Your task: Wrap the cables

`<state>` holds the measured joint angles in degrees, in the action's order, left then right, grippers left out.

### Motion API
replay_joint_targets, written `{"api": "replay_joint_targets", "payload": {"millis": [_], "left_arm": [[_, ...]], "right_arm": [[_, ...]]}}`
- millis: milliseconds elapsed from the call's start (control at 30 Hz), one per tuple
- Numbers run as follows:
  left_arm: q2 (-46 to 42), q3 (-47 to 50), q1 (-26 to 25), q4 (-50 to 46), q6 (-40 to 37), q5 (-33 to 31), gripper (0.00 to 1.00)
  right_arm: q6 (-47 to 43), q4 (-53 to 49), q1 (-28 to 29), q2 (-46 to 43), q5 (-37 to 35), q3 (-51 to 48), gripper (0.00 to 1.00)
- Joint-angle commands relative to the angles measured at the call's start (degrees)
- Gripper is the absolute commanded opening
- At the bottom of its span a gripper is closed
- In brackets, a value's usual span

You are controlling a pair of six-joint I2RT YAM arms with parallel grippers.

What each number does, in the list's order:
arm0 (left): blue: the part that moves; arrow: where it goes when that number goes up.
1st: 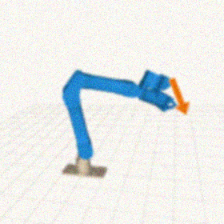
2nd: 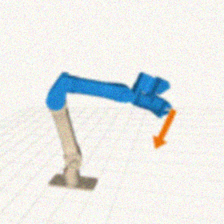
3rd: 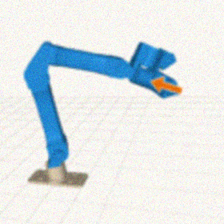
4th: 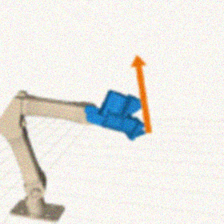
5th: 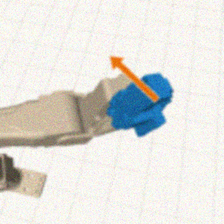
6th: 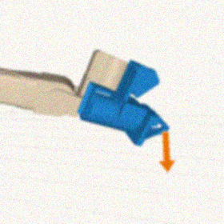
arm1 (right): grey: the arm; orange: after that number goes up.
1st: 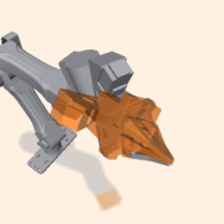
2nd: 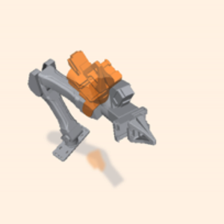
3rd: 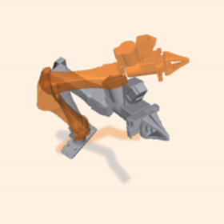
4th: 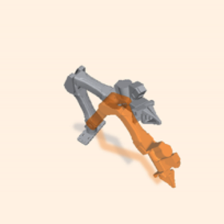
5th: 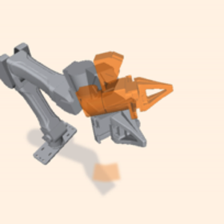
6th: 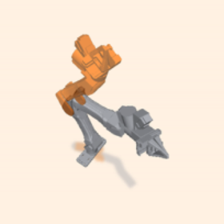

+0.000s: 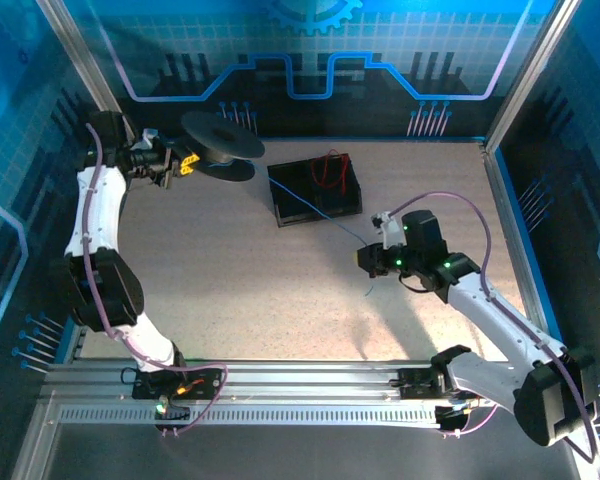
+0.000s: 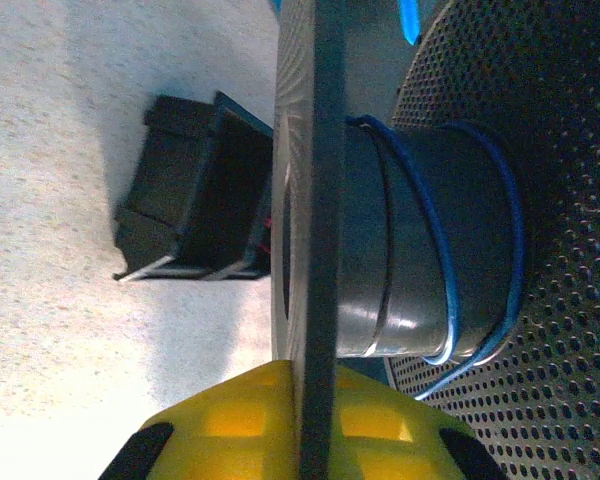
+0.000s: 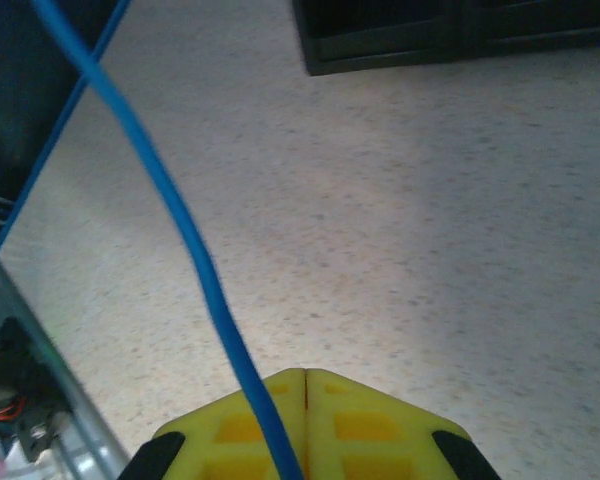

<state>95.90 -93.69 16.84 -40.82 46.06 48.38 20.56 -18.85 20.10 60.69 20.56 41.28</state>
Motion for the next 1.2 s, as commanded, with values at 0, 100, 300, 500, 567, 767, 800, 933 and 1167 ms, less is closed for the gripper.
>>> {"api": "replay_joint_targets", "payload": {"millis": [0, 100, 300, 500, 567, 767, 800, 933, 1167], "left_arm": [[-6.19, 0.18, 4.34, 12.09, 0.31, 3.43, 0.0], [-8.53, 1.07, 2.98, 9.75, -3.04, 6.11, 0.0], [-11.17, -1.09, -2.08, 0.0, -13.88, 8.13, 0.0], [-13.49, -4.0, -12.5, -10.74, -26.36, 5.1, 0.0], [-14.04, -5.04, -16.83, -14.1, -31.1, 2.81, 0.0], [-16.63, -5.37, -26.37, -18.57, -38.28, -3.98, 0.0], [-17.03, -4.96, -27.8, -19.11, -38.81, -5.4, 0.0], [-17.64, -4.07, -36.65, -22.67, -41.7, -14.12, 0.0], [-16.87, 0.9, -55.01, -25.69, -43.53, -35.79, 0.0]], "right_arm": [[-0.7, -12.05, -6.01, 0.71, -5.77, -2.64, 0.0], [-0.48, -11.83, -9.55, 0.99, -6.84, -2.69, 0.0], [0.01, -10.86, -15.14, 1.53, -7.33, -2.51, 0.0], [1.25, -10.22, -19.24, 2.79, -13.18, -1.66, 0.0], [3.37, -11.29, -19.45, 3.72, -20.17, -0.63, 0.0], [9.31, -16.2, -20.74, 9.48, -35.44, 4.58, 0.0], [10.05, -16.39, -21.2, 10.4, -36.51, 5.19, 0.0], [12.02, -16.32, -23.82, 13.58, -37.17, 7.88, 0.0], [13.63, -15.53, -30.28, 18.27, -35.81, 13.58, 0.0]]}}
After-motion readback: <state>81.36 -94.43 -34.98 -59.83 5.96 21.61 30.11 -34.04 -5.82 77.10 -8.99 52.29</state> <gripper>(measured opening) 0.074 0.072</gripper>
